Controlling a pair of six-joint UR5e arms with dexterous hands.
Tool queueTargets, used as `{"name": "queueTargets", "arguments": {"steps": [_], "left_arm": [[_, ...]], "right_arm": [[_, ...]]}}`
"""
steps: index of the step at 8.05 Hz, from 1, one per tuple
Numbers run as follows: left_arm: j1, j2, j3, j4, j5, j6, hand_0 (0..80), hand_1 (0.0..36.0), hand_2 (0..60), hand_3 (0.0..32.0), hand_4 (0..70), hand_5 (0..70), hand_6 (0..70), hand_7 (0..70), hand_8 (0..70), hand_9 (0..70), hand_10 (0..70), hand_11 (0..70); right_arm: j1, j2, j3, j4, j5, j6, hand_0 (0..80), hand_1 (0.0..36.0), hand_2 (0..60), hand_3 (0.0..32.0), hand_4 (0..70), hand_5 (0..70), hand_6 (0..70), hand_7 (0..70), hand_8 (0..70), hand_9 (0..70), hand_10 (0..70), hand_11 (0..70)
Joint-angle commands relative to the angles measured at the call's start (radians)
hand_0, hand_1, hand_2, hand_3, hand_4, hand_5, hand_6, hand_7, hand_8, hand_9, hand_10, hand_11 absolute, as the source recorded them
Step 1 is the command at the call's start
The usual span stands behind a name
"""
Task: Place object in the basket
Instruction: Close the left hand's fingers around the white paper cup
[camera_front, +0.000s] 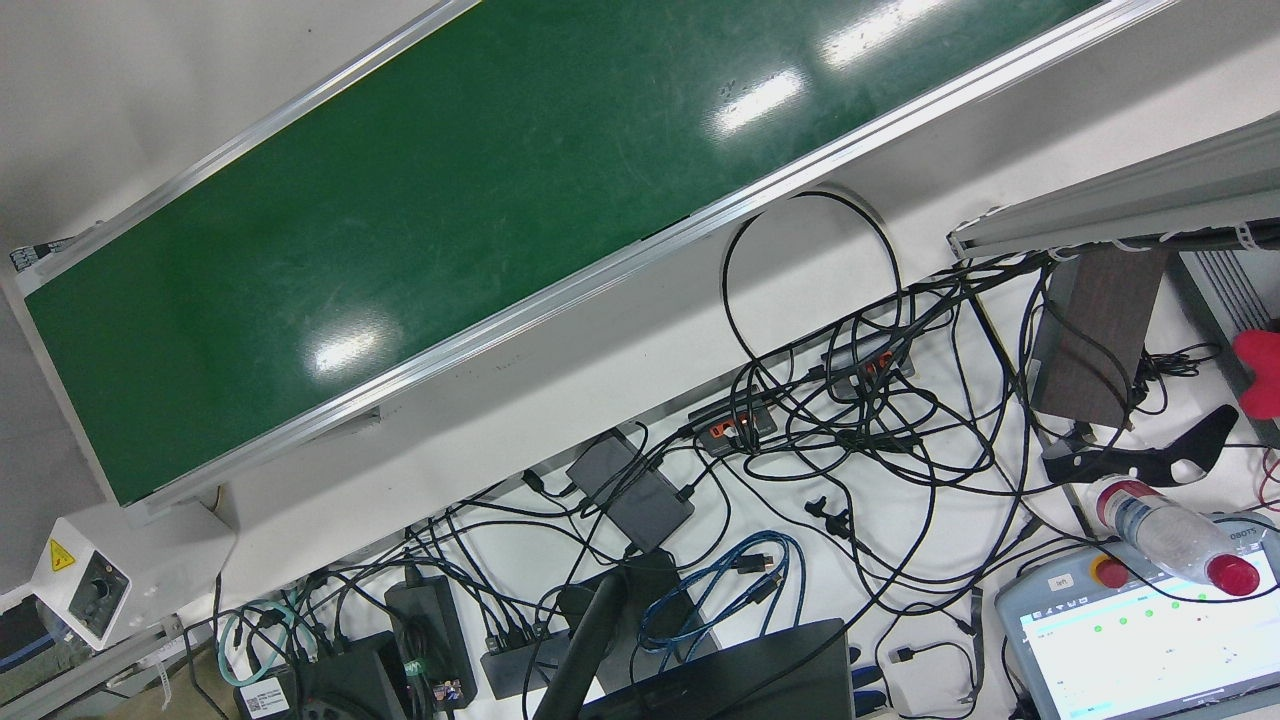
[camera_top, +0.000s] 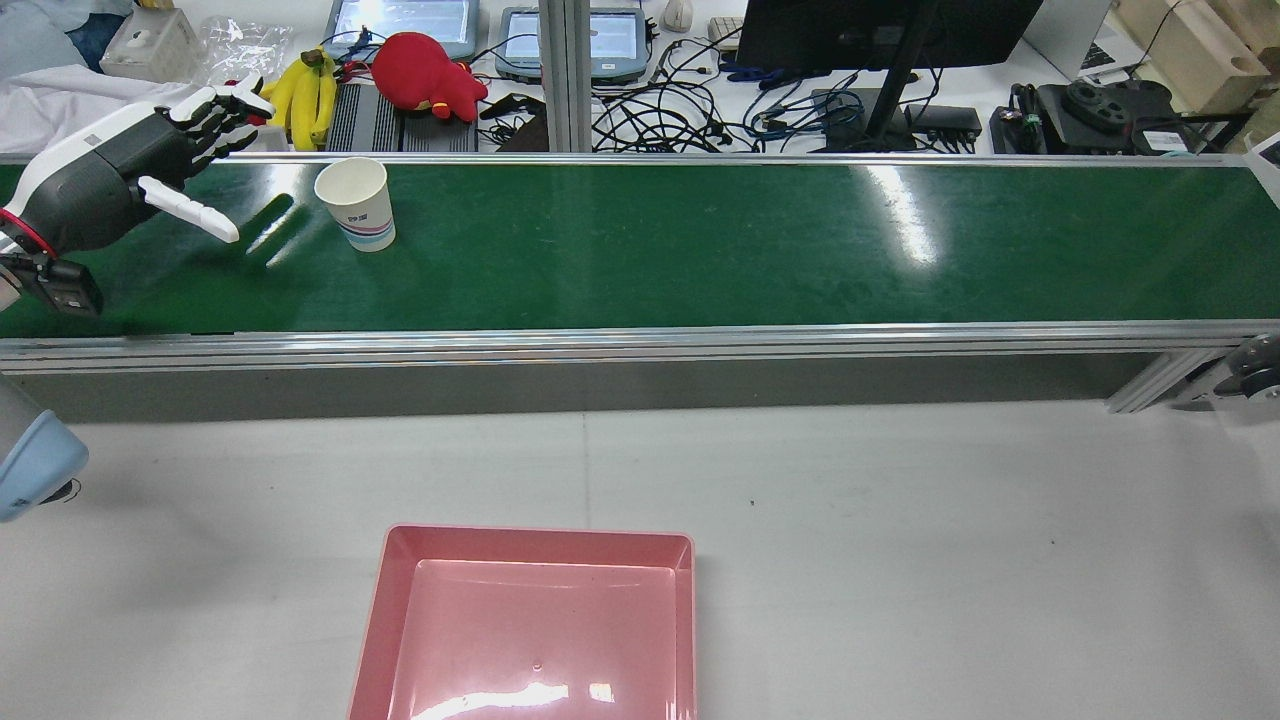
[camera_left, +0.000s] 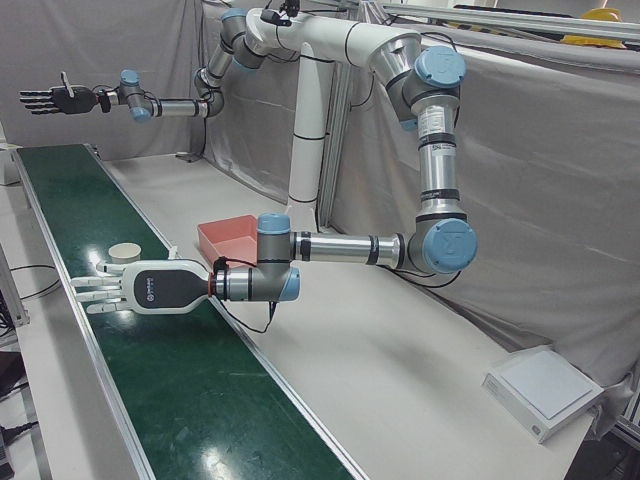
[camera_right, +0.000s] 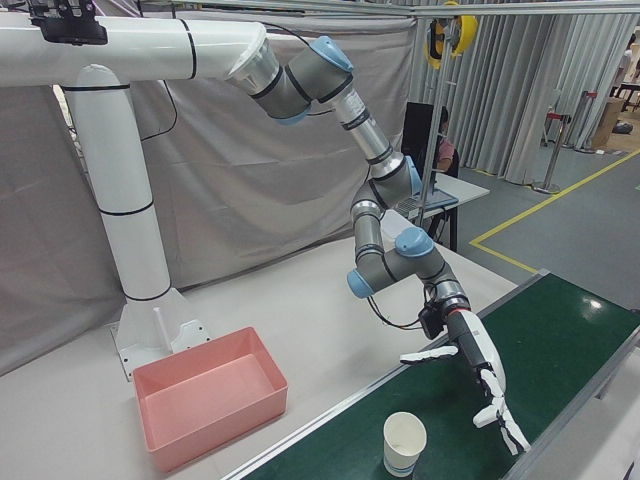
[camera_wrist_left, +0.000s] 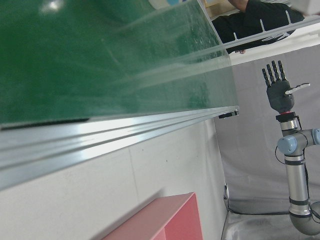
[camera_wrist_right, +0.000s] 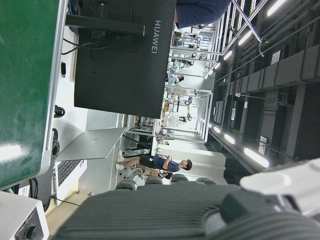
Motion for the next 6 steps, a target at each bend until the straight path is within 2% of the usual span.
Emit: {"name": "queueTargets", "arguments": {"steps": [1, 4, 5, 6], "left_arm": [[0.003, -0.006, 0.0, 0.005, -0.001, 0.003, 55.2, 12.2, 0.0, 5.2, 0.0, 41.7, 1.1, 0.6, 0.1, 0.0, 3.3, 6.8], [0.006, -0.009, 0.002, 0.013, -0.002, 0.001, 55.2, 12.2, 0.0, 5.2, 0.0, 41.7, 1.1, 0.6, 0.1, 0.0, 3.3, 6.8], [0.006, -0.009, 0.003, 0.014, -0.002, 0.0, 55.4, 17.3, 0.0, 3.8, 0.0, 53.4, 3.0, 5.3, 3.0, 2.5, 6.2, 11.3], [0.006, -0.01, 0.005, 0.016, -0.007, 0.003, 55.1, 17.1, 0.0, 4.8, 0.0, 47.9, 2.3, 3.3, 2.4, 1.5, 5.1, 9.6]], "right_arm": [[0.0, 0.0, 0.0, 0.0, 0.0, 0.0, 0.0, 0.0, 0.0, 0.0, 0.0, 0.0, 0.0, 0.0, 0.0, 0.0, 0.0, 0.0], [0.0, 0.0, 0.0, 0.0, 0.0, 0.001, 0.0, 0.0, 0.0, 0.0, 0.0, 0.0, 0.0, 0.0, 0.0, 0.0, 0.0, 0.0], [0.0, 0.0, 0.0, 0.0, 0.0, 0.0, 0.0, 0.0, 0.0, 0.0, 0.0, 0.0, 0.0, 0.0, 0.0, 0.0, 0.0, 0.0], [0.0, 0.0, 0.0, 0.0, 0.0, 0.001, 0.0, 0.0, 0.0, 0.0, 0.0, 0.0, 0.0, 0.0, 0.0, 0.0, 0.0, 0.0]]}}
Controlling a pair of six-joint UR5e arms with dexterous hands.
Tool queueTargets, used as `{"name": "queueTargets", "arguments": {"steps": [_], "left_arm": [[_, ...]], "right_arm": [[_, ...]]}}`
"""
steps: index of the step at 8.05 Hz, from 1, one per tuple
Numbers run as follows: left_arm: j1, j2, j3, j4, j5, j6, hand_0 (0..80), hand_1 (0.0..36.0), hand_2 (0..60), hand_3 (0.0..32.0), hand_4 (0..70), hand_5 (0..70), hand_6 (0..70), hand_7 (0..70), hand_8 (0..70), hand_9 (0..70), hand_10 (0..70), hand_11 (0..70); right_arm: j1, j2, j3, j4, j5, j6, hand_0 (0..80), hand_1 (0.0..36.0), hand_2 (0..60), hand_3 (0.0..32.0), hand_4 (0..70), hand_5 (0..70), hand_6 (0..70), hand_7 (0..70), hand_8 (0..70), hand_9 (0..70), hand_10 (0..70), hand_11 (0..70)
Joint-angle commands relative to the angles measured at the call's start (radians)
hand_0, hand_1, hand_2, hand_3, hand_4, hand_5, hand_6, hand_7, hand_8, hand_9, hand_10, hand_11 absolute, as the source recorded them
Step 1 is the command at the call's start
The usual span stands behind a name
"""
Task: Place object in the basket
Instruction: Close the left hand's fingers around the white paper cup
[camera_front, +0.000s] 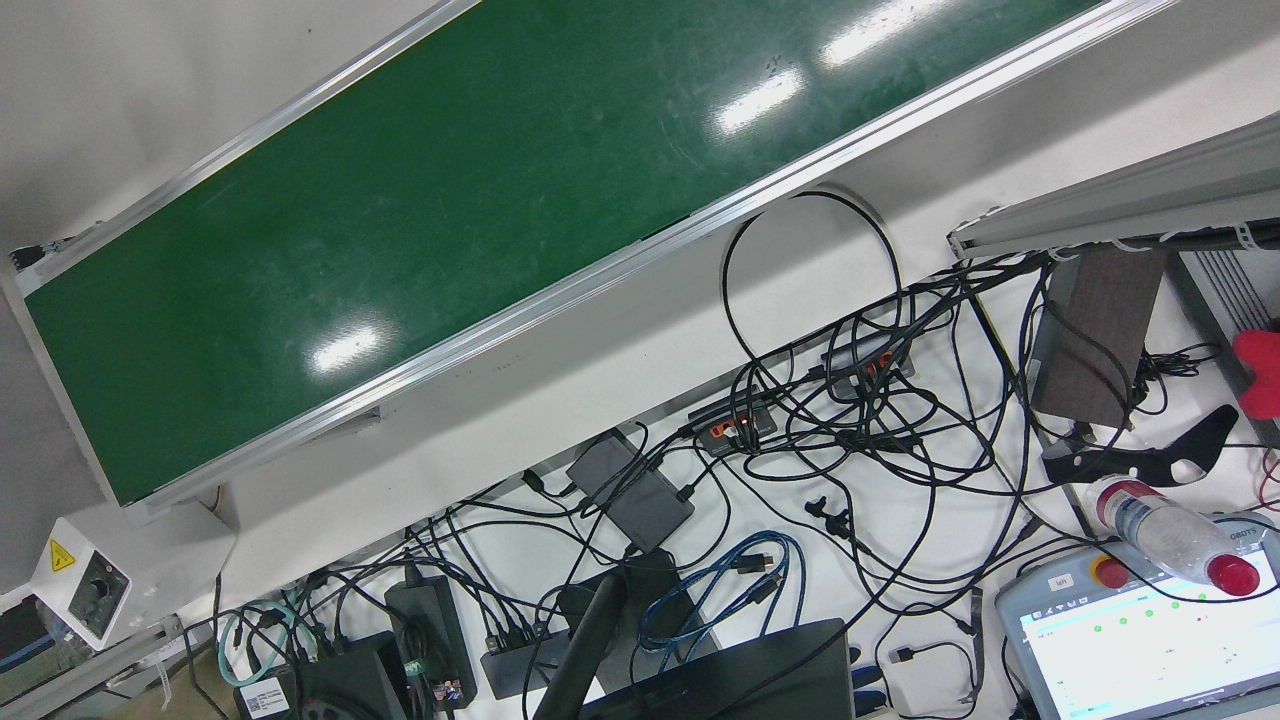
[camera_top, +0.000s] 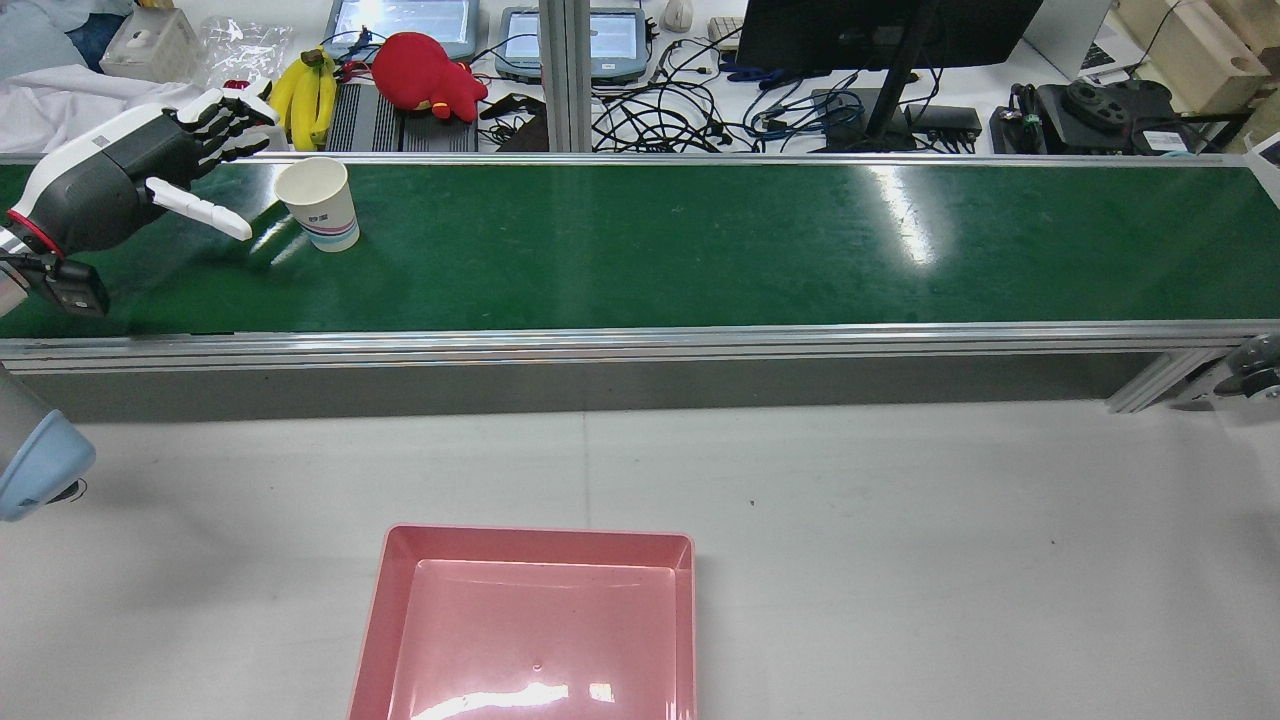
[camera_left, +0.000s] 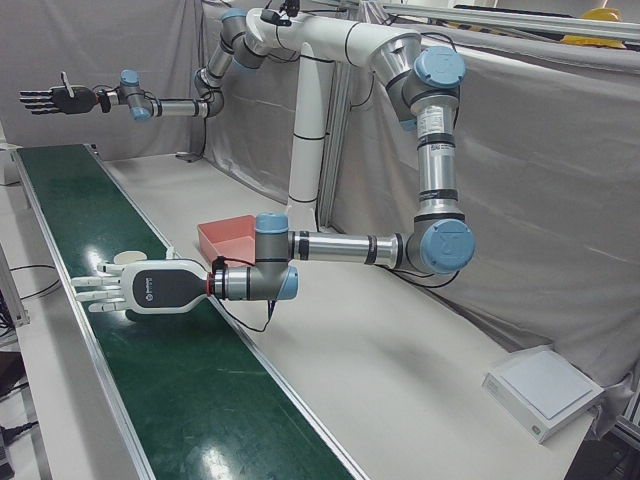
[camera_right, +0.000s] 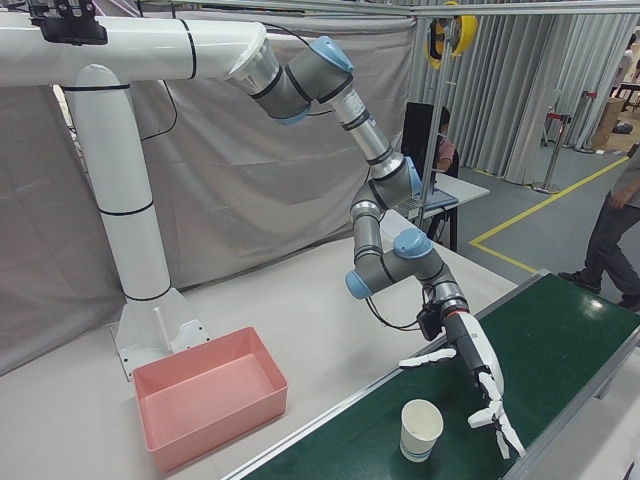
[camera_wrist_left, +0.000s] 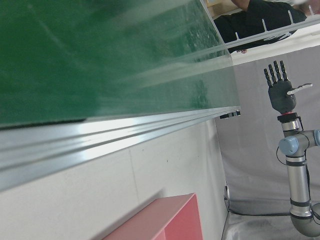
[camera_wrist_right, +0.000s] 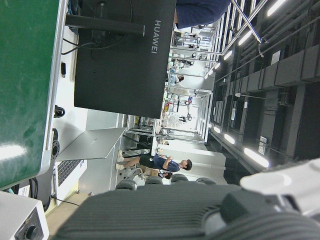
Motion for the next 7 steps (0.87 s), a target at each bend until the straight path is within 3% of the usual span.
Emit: {"name": "queueTargets", "arguments": {"steps": [1, 3, 7], "left_arm": [[0.0, -0.002, 0.001, 0.006, -0.029, 0.002, 55.1, 17.1, 0.0, 4.8, 0.0, 47.9, 2.3, 3.3, 2.4, 1.5, 5.1, 9.6], [0.001, -0.003, 0.002, 0.006, -0.032, 0.002, 55.1, 17.1, 0.0, 4.8, 0.0, 47.9, 2.3, 3.3, 2.4, 1.5, 5.1, 9.6], [0.018, -0.008, 0.019, 0.003, -0.034, 0.039, 56.1, 18.5, 0.0, 5.4, 0.0, 40.8, 2.0, 1.0, 1.2, 0.0, 4.1, 8.3]], "right_arm": [[0.0, 0.0, 0.0, 0.0, 0.0, -0.001, 0.0, 0.0, 0.0, 0.0, 0.0, 0.0, 0.0, 0.0, 0.0, 0.0, 0.0, 0.0], [0.0, 0.0, 0.0, 0.0, 0.0, -0.001, 0.0, 0.0, 0.0, 0.0, 0.0, 0.0, 0.0, 0.0, 0.0, 0.0, 0.0, 0.0], [0.0, 0.0, 0.0, 0.0, 0.0, -0.001, 0.0, 0.0, 0.0, 0.0, 0.0, 0.0, 0.0, 0.0, 0.0, 0.0, 0.0, 0.0]]}}
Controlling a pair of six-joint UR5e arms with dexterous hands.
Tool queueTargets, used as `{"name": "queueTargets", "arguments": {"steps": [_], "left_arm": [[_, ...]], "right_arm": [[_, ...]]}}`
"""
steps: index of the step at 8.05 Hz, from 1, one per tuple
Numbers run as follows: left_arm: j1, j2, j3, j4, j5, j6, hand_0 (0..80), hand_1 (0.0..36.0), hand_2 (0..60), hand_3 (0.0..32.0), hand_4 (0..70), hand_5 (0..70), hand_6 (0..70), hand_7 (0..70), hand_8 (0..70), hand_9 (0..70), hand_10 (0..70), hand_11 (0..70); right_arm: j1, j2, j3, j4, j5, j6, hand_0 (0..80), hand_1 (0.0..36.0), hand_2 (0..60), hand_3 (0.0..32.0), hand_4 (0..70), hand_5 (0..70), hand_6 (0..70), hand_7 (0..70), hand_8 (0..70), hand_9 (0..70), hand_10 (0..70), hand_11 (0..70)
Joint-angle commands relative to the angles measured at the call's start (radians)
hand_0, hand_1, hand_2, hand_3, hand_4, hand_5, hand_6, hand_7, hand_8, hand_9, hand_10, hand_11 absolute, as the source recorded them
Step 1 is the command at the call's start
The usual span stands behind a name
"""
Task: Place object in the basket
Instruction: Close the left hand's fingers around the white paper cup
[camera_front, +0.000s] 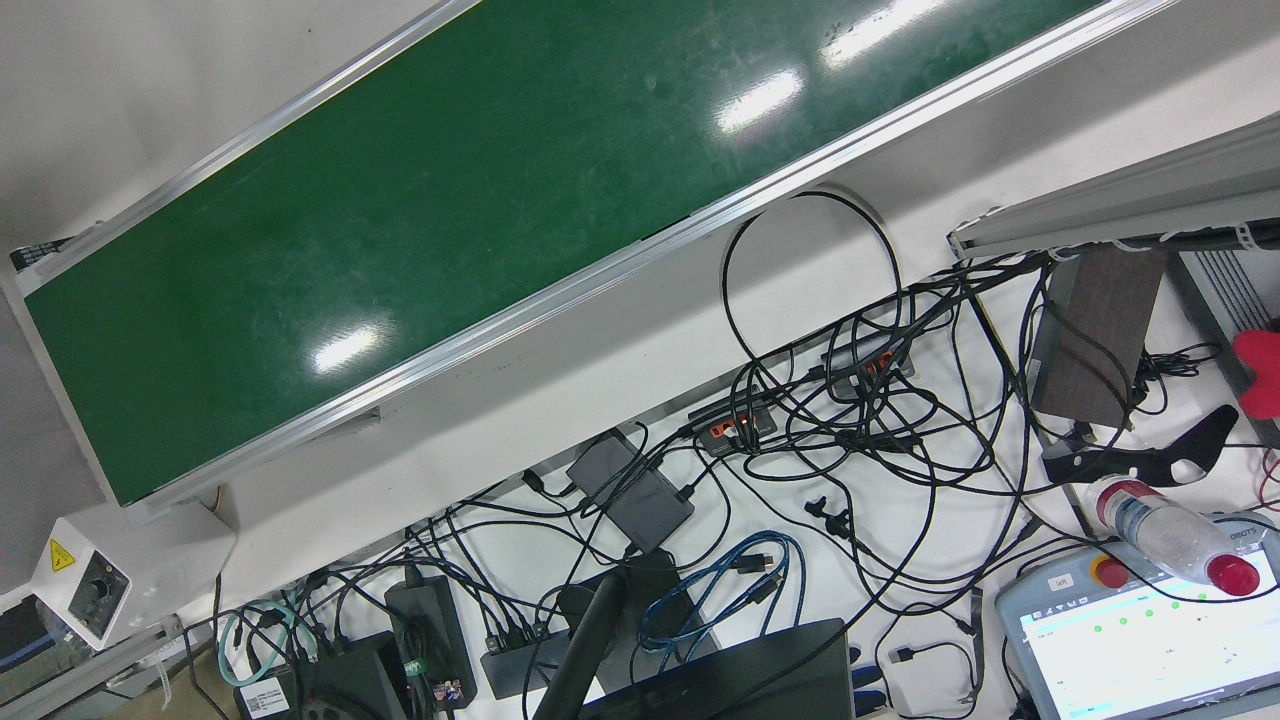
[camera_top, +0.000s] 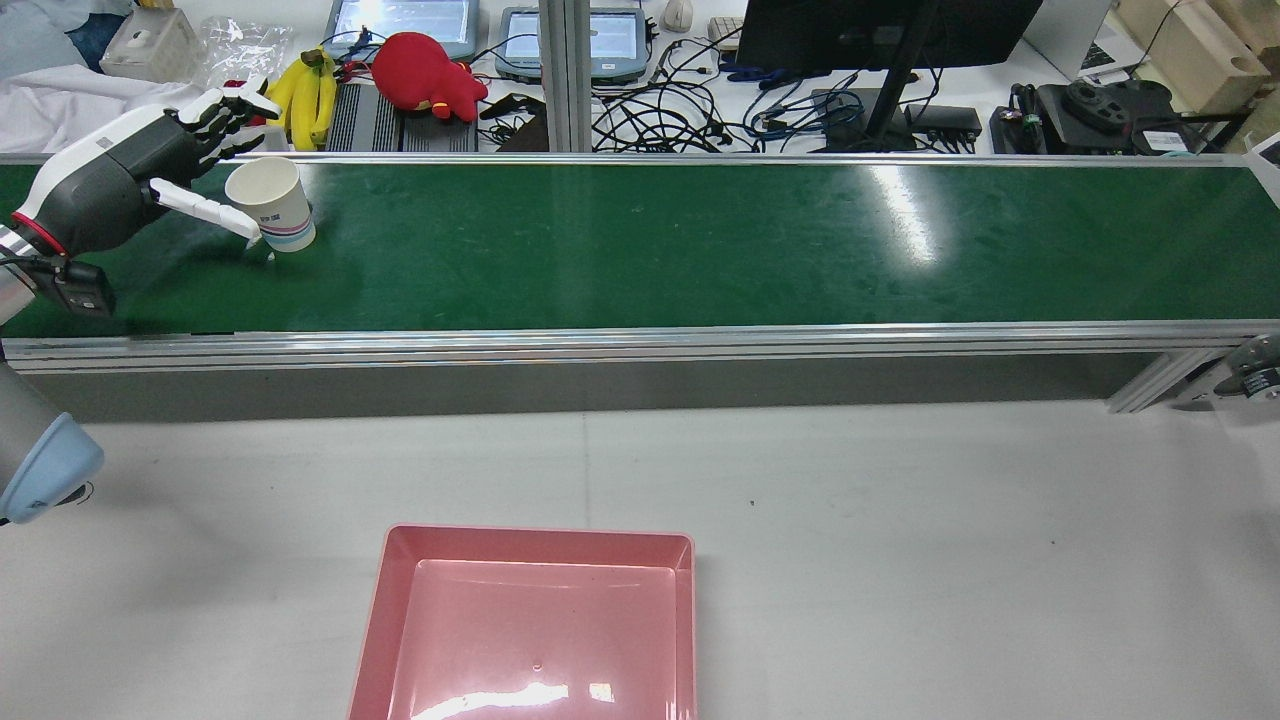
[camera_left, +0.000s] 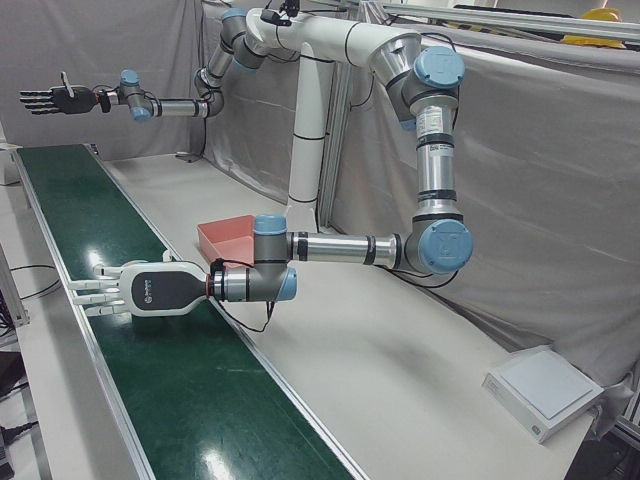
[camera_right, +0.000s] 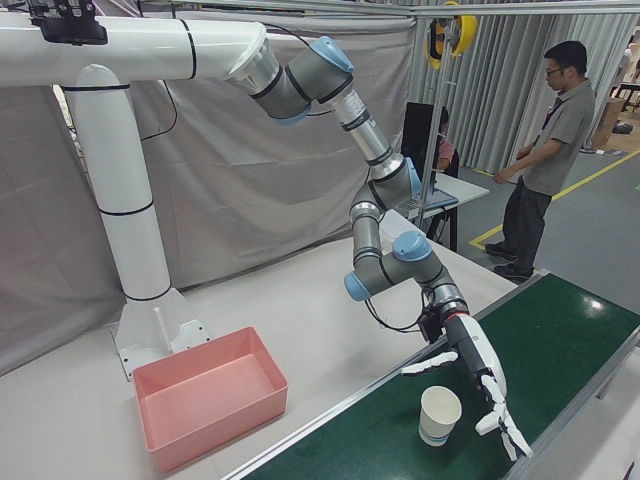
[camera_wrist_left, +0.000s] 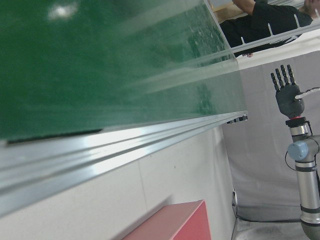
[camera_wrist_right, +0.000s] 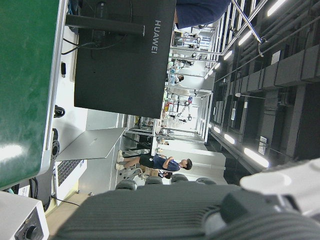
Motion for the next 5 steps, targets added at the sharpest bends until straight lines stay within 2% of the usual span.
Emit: {"name": "queueTargets", "arguments": {"steps": [1, 4, 5], "left_arm": [[0.008, -0.002, 0.007, -0.001, -0.001, 0.028, 56.5, 18.5, 0.0, 6.4, 0.0, 39.7, 1.8, 0.9, 1.1, 0.0, 4.1, 8.3], [0.008, -0.008, 0.026, -0.001, -0.001, 0.052, 57.0, 19.7, 0.0, 5.0, 0.0, 40.8, 2.4, 1.5, 1.9, 0.6, 4.4, 8.8], [0.008, -0.008, 0.027, -0.001, -0.001, 0.054, 57.9, 22.1, 4.0, 4.0, 0.0, 44.0, 2.9, 2.4, 4.2, 3.7, 6.5, 11.9]], "right_arm": [[0.0, 0.0, 0.0, 0.0, 0.0, 0.0, 0.0, 0.0, 0.0, 0.0, 0.0, 0.0, 0.0, 0.0, 0.0, 0.0, 0.0, 0.0], [0.0, 0.0, 0.0, 0.0, 0.0, 0.0, 0.0, 0.0, 0.0, 0.0, 0.0, 0.0, 0.0, 0.0, 0.0, 0.0, 0.0, 0.0], [0.0, 0.0, 0.0, 0.0, 0.0, 0.001, 0.0, 0.0, 0.0, 0.0, 0.0, 0.0, 0.0, 0.0, 0.0, 0.0, 0.0, 0.0]]}}
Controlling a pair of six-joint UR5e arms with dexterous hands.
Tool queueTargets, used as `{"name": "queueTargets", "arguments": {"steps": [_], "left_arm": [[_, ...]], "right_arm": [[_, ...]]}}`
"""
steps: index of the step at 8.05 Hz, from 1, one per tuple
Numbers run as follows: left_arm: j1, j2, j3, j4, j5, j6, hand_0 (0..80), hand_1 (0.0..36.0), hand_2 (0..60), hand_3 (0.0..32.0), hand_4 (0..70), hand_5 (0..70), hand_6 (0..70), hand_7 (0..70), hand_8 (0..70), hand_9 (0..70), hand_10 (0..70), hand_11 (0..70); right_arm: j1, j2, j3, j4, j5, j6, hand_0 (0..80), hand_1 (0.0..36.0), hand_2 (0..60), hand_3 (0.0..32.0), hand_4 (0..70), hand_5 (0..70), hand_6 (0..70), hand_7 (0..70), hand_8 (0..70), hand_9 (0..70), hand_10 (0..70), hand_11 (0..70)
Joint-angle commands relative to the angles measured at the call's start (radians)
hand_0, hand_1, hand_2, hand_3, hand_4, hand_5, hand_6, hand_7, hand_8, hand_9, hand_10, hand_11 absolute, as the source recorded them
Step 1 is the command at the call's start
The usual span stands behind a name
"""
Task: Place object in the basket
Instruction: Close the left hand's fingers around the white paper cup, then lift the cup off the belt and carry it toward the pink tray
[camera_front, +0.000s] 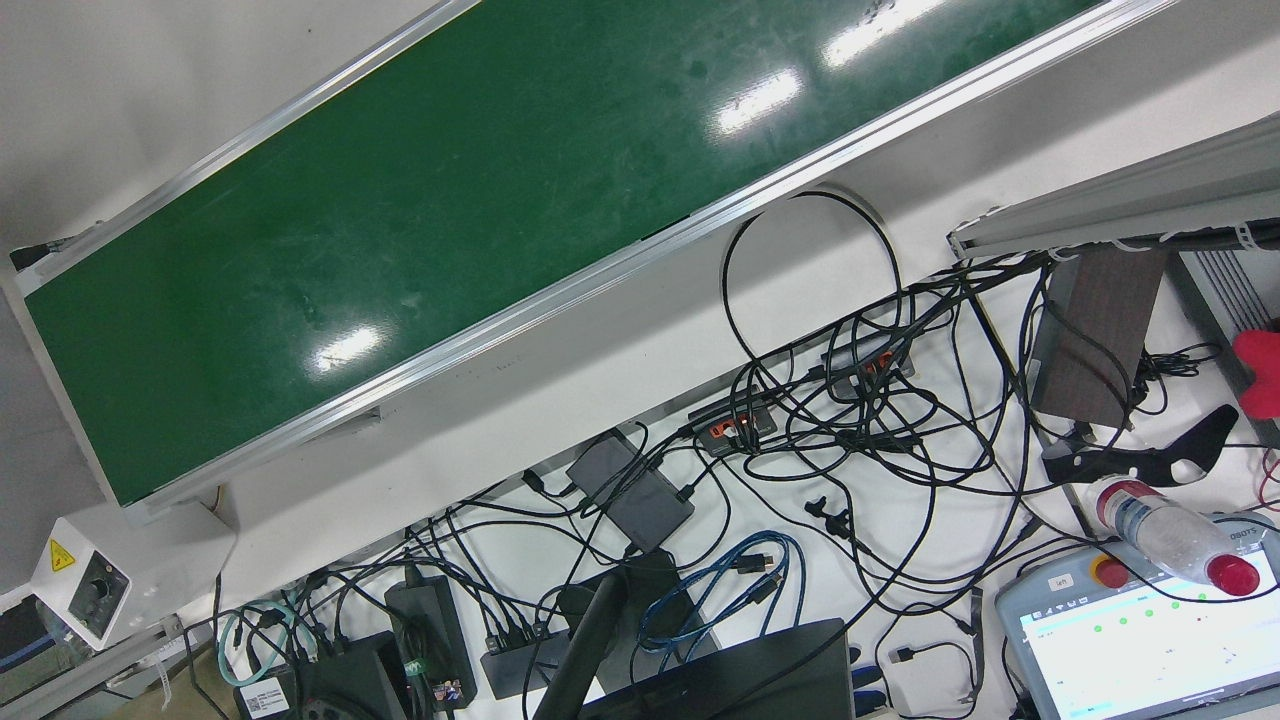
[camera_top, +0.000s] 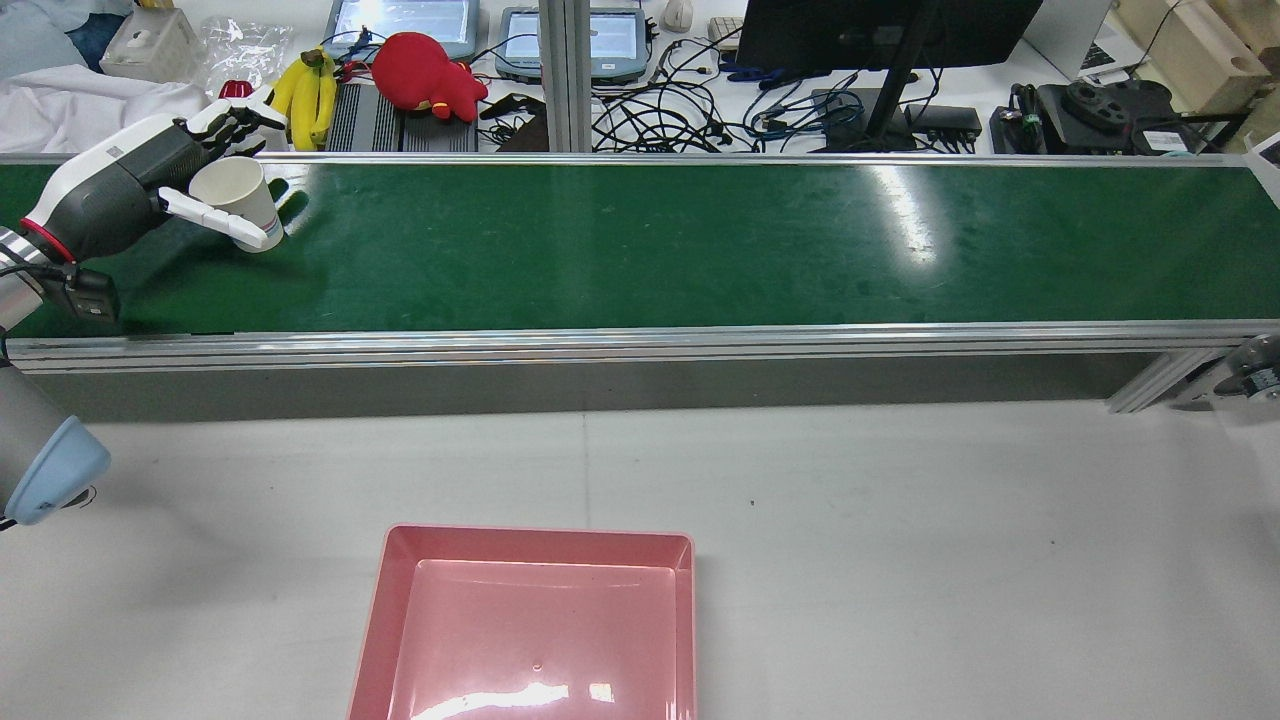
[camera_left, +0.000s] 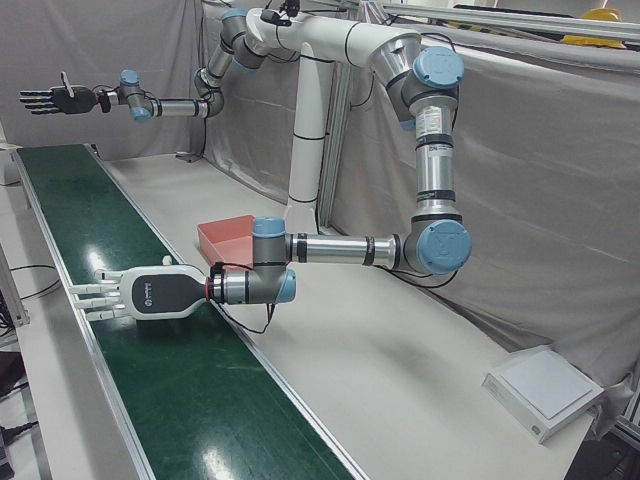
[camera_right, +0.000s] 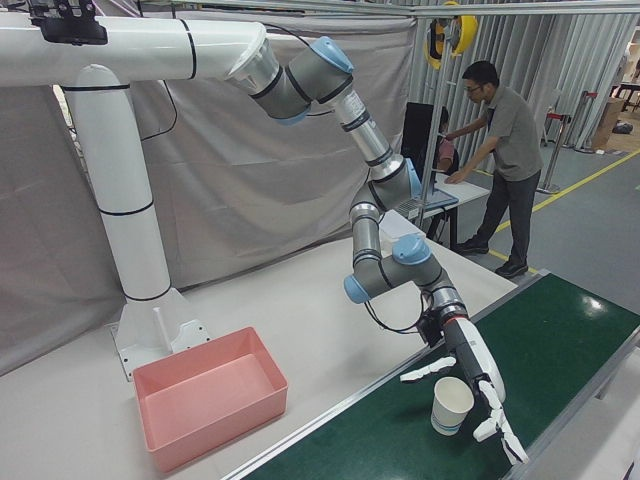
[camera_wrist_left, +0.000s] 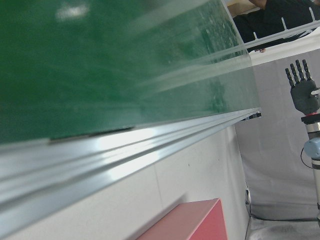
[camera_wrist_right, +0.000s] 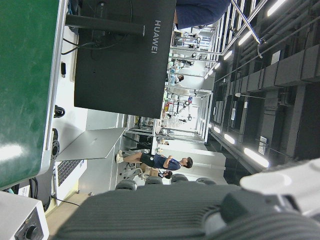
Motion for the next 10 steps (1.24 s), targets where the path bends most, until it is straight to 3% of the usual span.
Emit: {"name": "queueTargets", "arguments": {"steps": [1, 2, 3, 4, 6, 9, 10], "left_arm": [[-0.001, -0.002, 0.01, 0.006, 0.002, 0.025, 59.0, 25.0, 13.4, 2.8, 0.2, 47.4, 3.6, 3.6, 6.1, 6.5, 9.0, 15.8], [-0.006, -0.004, 0.009, 0.021, 0.002, 0.06, 63.5, 35.9, 54.2, 0.0, 7.3, 70.0, 11.4, 20.1, 24.2, 33.3, 29.1, 44.8], [-0.008, -0.002, 0.01, 0.028, 0.0, 0.082, 62.3, 36.0, 60.0, 0.0, 20.7, 70.0, 20.7, 40.3, 37.8, 51.0, 40.5, 59.2], [-0.009, -0.001, 0.01, 0.028, 0.002, 0.089, 59.2, 36.0, 60.0, 0.0, 33.1, 70.0, 28.1, 50.3, 45.6, 60.2, 45.5, 66.1], [-0.03, -0.001, -0.037, 0.046, 0.021, 0.041, 57.9, 34.6, 60.0, 0.0, 22.7, 70.0, 21.7, 43.0, 39.3, 52.1, 39.3, 57.1], [-0.021, 0.018, -0.335, 0.213, 0.054, 0.021, 58.1, 34.3, 60.0, 0.0, 21.5, 70.0, 20.8, 41.6, 38.2, 50.8, 38.7, 56.4], [-0.015, 0.045, -0.408, 0.244, 0.072, 0.022, 58.6, 33.1, 60.0, 0.0, 15.7, 70.0, 18.3, 37.6, 35.5, 47.5, 37.7, 55.1]], "right_arm": [[0.0, 0.0, 0.0, 0.0, 0.0, -0.001, 0.0, 0.0, 0.0, 0.0, 0.0, 0.0, 0.0, 0.0, 0.0, 0.0, 0.0, 0.0], [0.0, 0.0, 0.0, 0.0, 0.0, -0.001, 0.0, 0.0, 0.0, 0.0, 0.0, 0.0, 0.0, 0.0, 0.0, 0.0, 0.0, 0.0], [0.0, 0.0, 0.0, 0.0, 0.0, -0.001, 0.0, 0.0, 0.0, 0.0, 0.0, 0.0, 0.0, 0.0, 0.0, 0.0, 0.0, 0.0], [0.0, 0.0, 0.0, 0.0, 0.0, -0.001, 0.0, 0.0, 0.0, 0.0, 0.0, 0.0, 0.0, 0.0, 0.0, 0.0, 0.0, 0.0], [0.0, 0.0, 0.0, 0.0, 0.0, 0.001, 0.0, 0.0, 0.0, 0.0, 0.0, 0.0, 0.0, 0.0, 0.0, 0.0, 0.0, 0.0], [0.0, 0.0, 0.0, 0.0, 0.0, -0.001, 0.0, 0.0, 0.0, 0.0, 0.0, 0.0, 0.0, 0.0, 0.0, 0.0, 0.0, 0.0], [0.0, 0.0, 0.0, 0.0, 0.0, 0.001, 0.0, 0.0, 0.0, 0.0, 0.0, 0.0, 0.0, 0.0, 0.0, 0.0, 0.0, 0.0]]}}
